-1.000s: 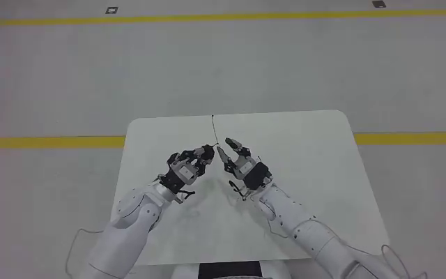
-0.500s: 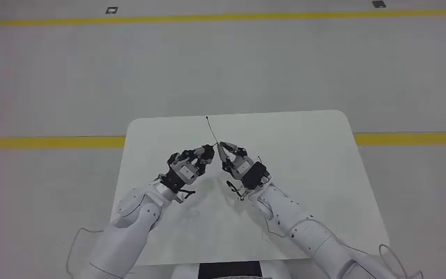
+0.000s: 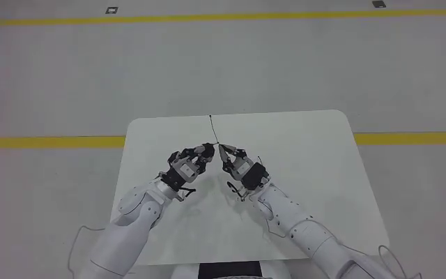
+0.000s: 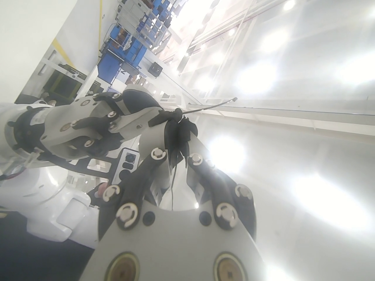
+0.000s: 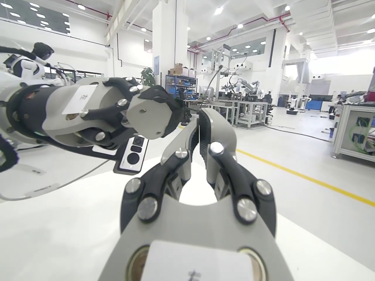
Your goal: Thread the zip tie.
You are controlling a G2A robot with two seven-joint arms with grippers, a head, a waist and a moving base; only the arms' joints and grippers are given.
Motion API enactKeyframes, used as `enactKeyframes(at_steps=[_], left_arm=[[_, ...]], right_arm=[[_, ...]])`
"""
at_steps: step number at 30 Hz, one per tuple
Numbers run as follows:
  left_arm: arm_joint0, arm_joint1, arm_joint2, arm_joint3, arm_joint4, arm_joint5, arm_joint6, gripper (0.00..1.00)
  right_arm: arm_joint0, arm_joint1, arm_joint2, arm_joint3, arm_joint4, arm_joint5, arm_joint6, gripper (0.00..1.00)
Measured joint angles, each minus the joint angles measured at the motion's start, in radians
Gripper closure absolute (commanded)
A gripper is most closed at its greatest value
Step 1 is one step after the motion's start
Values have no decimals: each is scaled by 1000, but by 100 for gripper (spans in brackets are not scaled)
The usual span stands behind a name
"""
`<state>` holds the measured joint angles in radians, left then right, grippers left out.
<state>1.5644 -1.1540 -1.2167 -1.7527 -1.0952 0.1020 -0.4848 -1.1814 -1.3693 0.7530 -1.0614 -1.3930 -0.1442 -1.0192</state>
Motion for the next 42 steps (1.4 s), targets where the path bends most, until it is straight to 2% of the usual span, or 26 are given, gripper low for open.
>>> enactKeyframes(at_steps=[11,18,28,42], left_arm=[[-15,0,-9,-13,-11,2,-12,100],[-23,-1,-20,-41,-20,-3,-13,100],[-23,-2,-30,-73,-31,-14,-9,100],[-21,-5,-33,-86,-39,-27,-5,100]], right_arm=[[-18,7,36,-2,-49,4,6,100],[-36,12,59,-15,-70,0,13,100],[-55,15,80,-32,-92,-6,21,100],[-72,15,96,-47,-113,-14,28,100]])
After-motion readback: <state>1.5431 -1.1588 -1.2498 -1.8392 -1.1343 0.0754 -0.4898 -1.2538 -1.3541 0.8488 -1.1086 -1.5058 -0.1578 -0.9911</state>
